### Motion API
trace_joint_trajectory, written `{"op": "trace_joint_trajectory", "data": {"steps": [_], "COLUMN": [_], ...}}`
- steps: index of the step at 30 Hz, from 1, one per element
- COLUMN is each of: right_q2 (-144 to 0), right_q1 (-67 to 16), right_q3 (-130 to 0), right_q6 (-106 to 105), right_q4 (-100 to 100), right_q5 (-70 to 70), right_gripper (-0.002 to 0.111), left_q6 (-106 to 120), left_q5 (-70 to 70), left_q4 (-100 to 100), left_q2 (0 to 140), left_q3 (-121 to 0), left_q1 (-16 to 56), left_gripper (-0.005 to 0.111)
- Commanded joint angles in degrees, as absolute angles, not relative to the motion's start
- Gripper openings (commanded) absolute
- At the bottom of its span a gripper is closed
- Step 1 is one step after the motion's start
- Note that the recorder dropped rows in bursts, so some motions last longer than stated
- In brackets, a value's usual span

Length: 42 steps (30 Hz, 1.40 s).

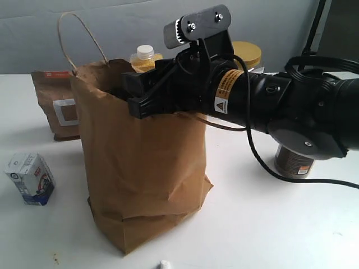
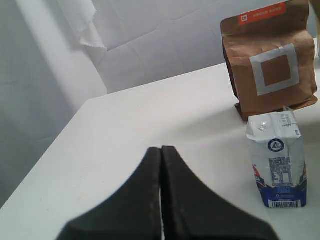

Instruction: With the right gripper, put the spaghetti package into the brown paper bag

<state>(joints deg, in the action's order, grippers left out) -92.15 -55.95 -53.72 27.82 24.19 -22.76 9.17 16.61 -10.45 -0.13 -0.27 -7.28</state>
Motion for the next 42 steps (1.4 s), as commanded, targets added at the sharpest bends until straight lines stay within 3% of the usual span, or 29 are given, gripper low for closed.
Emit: {"op": "trace_joint_trajectory", "data": {"steps": [1, 5, 10, 13, 18, 29, 42], "right_q2": [-91.15, -87.08, -79.64, -75.06, -64.59, -33.19, -11.97], "right_q1": [-56.31, -57.7, -57.24, -56.44, -51.33, -29.52, -13.4], "right_q3": [-53.18, -53.18, -53.18, -53.18, -51.74, -22.97, -1.15], "right_q6": [25.44, 15.6, 9.01, 8.99, 10.23, 10.77, 9.27], "right_q4": [21.42, 12.97, 9.42, 11.6, 15.22, 13.78, 9.01], "right_q5": [-22.86, -20.77, -14.54, -10.66, 2.54, 2.2, 2.3], "right_gripper": [0.061, 0.056, 0.017, 0.0, 0.0, 0.0, 0.0], "left_q6": [8.96, 8.96, 8.96, 8.96, 8.96, 8.96, 8.96], "left_q5": [16.14, 16.14, 16.14, 16.14, 16.14, 16.14, 16.14], "left_q4": [-10.18, -10.18, -10.18, -10.18, -10.18, -10.18, -10.18], "left_q2": [0.0, 0.0, 0.0, 0.0, 0.0, 0.0, 0.0], "left_q3": [0.0, 0.0, 0.0, 0.0, 0.0, 0.0, 0.0], "left_q1": [-7.11, -7.11, -7.11, -7.11, -7.11, -7.11, -7.11], "left_gripper": [0.0, 0.0, 0.0, 0.0, 0.0, 0.0, 0.0]}}
